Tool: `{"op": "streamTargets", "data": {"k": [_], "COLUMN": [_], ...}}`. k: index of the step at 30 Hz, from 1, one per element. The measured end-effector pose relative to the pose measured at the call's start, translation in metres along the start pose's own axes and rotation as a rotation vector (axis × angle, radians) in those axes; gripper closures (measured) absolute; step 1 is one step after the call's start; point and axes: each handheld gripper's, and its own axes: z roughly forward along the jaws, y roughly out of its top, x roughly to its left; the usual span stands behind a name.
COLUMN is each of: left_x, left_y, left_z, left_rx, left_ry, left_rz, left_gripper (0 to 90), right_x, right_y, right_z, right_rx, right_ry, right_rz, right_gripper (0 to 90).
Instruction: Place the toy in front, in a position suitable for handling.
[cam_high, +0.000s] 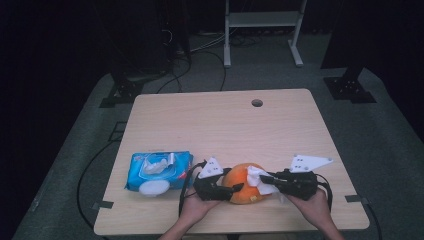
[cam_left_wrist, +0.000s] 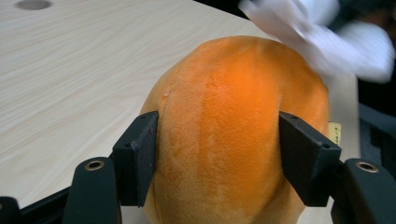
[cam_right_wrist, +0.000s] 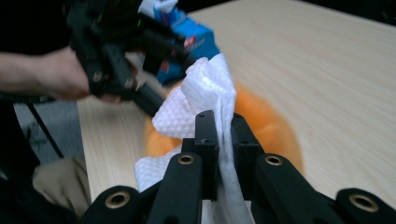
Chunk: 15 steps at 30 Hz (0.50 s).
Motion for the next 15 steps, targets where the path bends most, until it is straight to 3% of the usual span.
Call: {"op": "streamTargets", "data": {"k": [2,4,6,8,12,15], "left_x": [0.002,0.003,0.005,0.006,0.007,0.008], "left_y": [-0.001,-0.002,-0.002,-0.003,-0.005,-0.006], "left_z": [-0.002,-0.003,-0.003,-0.004,-0.005,-0.005], "left_rx": [-0.003,-0.001,-0.007,-0.006,-0.008,-0.011], "left_ry": [0.007,0.013,0.007,-0.005,-0.01,-0.016], "left_rz": [-0.012,-0.015,-0.02,-0.029,-0.02,-0.019], "left_gripper": [33.3,33.3,33.2,32.7,31.9,31.3], "right_x": [-0.002,-0.013,-0.025,-0.031,-0.027,-0.025], "right_y": [-0.004,-0.011,-0.016,-0.02,-0.012,-0.012], "right_z": [0.006,0.007,0.005,0.003,0.003,0.008], "right_rx": [0.04,0.064,0.108,0.096,0.013,0.042], "right_ry": [-0.011,-0.018,-0.076,-0.069,0.0,-0.002], "right_rz": [0.004,0.061,0.103,0.148,0.126,0.107], "right_gripper": [83.7,83.7,83.8,83.7,83.6,83.7]}}
